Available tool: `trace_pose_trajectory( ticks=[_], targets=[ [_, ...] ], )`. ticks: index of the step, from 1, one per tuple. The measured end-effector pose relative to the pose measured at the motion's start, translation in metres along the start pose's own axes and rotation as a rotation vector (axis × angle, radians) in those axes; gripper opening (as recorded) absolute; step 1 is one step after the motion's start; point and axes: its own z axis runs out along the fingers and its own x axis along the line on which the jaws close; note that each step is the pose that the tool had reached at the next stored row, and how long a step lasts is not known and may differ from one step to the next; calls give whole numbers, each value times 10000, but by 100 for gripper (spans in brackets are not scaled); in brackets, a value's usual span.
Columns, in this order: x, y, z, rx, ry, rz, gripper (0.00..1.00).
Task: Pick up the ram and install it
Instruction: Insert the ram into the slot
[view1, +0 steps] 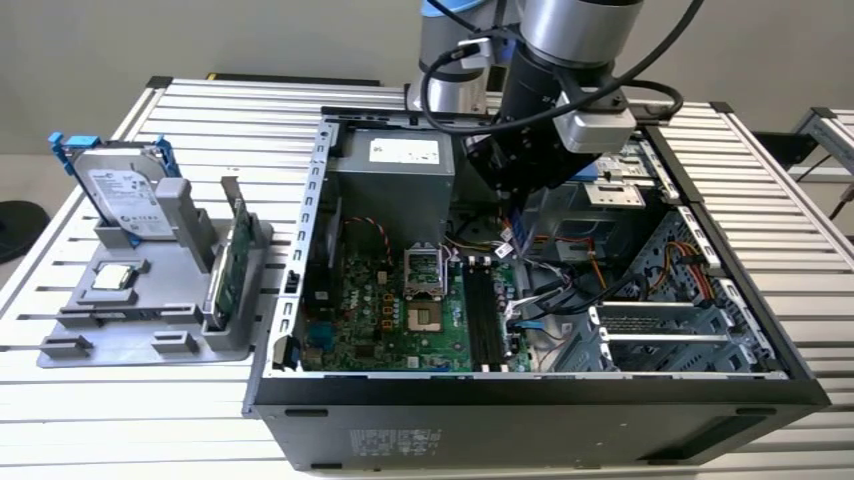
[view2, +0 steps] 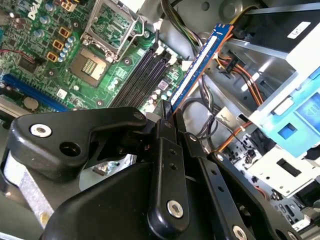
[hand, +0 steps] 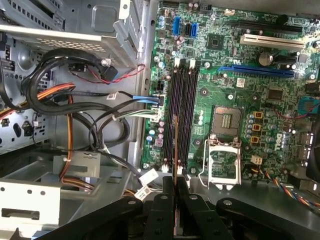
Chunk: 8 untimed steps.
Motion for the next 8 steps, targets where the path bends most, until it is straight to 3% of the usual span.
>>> trace_pose_trajectory(
  ticks=[8],
  targets=[
    [0, 26, 25, 1, 1, 54, 0]
  ],
)
